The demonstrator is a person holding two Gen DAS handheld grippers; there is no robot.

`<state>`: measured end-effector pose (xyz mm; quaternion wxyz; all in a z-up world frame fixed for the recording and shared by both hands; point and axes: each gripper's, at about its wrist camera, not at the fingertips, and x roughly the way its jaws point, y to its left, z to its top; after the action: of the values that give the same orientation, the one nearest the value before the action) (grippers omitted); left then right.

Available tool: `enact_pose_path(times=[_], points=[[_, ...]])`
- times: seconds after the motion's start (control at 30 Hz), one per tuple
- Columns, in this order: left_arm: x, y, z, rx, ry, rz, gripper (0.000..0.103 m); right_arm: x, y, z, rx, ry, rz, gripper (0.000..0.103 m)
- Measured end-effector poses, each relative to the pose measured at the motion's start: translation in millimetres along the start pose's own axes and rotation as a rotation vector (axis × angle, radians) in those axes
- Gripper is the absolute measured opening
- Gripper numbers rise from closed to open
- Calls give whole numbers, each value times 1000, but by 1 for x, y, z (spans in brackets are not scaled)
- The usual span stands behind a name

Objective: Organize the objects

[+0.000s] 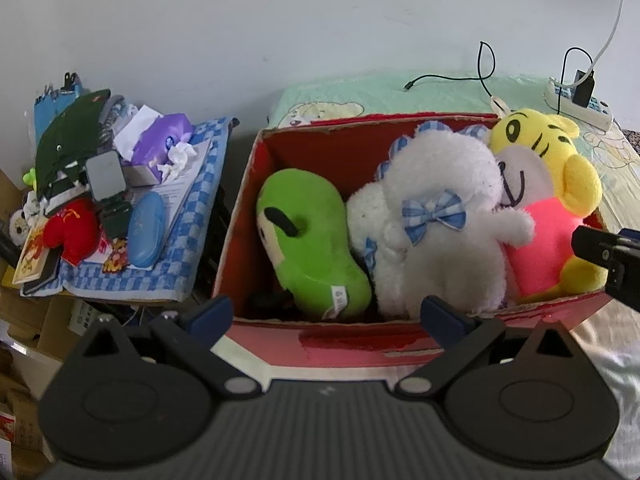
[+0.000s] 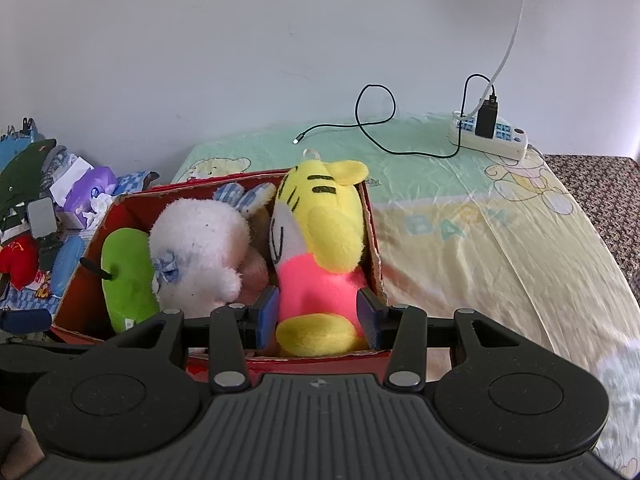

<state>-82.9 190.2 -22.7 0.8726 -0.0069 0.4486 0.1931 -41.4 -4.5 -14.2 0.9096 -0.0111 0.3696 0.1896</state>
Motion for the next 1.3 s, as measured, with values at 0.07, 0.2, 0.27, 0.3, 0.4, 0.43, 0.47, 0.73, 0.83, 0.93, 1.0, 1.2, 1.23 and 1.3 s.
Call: enact_pose_path(times=[0.07,0.2,0.27,0.3,0.4,0.43,0.47,0.73,0.83,0.93,1.0,1.2,1.23,1.3], points=[[1,-1,0,0,-1,2,100,0,0,0,-1,-1,-3,45],[1,-2,0,-2,-1,3,101,-1,0,0,-7,-3,-5,45],[1,-1,0,-1,-1,4,101,-1,1,0,-12,-4,-8,45],[1,-2,0,-1,-2,4,101,-1,2,0,-17,-5,-10,45],[1,-1,0,-2,1,1,101,-1,4,2,-36,-10,-22,45],[1,0,0,-4,3,-1,101,-1,5,3,-42,-11,-26,45],[0,0,0,-8,5,-7,101,-1,5,4,-48,-13,-31,45],[-2,1,1,-11,1,1,101,0,8,8,-63,-16,-49,45],[-2,1,1,-14,-1,4,101,0,8,8,-66,-18,-47,46],[-2,0,2,-10,-4,8,101,0,9,8,-67,-18,-48,48],[-2,0,1,-9,-5,7,101,1,9,8,-64,-17,-46,48],[1,0,2,-12,-2,13,101,4,11,9,-66,-12,-39,48],[2,1,3,-13,0,13,101,5,11,9,-65,-10,-38,48],[4,2,3,-17,3,13,101,6,12,9,-65,-5,-36,48]])
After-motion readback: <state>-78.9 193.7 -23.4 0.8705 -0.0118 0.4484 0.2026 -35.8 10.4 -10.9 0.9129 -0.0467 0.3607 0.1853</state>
